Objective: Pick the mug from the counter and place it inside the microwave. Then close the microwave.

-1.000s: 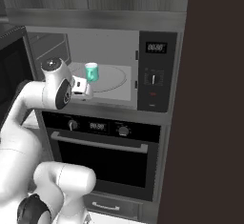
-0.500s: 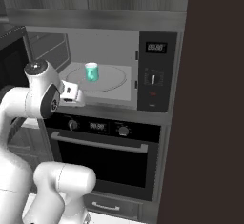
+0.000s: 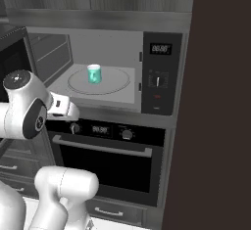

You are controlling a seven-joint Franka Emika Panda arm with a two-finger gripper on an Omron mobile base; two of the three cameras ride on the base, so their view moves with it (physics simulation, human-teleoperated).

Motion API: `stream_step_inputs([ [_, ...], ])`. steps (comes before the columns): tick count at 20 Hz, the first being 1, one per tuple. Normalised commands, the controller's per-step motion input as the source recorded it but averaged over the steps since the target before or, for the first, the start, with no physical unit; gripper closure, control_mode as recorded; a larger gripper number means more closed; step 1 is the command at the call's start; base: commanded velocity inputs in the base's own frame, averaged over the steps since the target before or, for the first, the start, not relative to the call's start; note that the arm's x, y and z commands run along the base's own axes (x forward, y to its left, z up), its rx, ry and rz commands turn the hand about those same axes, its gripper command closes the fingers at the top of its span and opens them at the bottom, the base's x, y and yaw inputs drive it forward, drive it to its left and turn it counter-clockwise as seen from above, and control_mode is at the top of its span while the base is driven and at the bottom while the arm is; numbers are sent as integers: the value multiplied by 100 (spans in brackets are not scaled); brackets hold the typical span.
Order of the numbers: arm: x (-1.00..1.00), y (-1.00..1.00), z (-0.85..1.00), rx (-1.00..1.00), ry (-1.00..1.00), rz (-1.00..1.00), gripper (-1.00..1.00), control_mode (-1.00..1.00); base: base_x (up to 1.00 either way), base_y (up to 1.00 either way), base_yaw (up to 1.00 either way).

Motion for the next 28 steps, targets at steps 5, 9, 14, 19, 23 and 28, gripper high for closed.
stream_step_inputs([
  [5,-67,0,5,0,-4,0,-100,-100,0,0,0],
  [9,-64,0,11,0,-8,0,-100,-100,0,0,0],
  [14,-62,0,20,0,-10,0,-100,-100,0,0,0],
  [19,-64,0,17,0,-13,0,-100,-100,0,0,0],
  [23,-61,0,18,0,-19,0,-100,-100,0,0,0],
  [28,-51,0,13,0,-23,0,-100,-100,0,0,0],
])
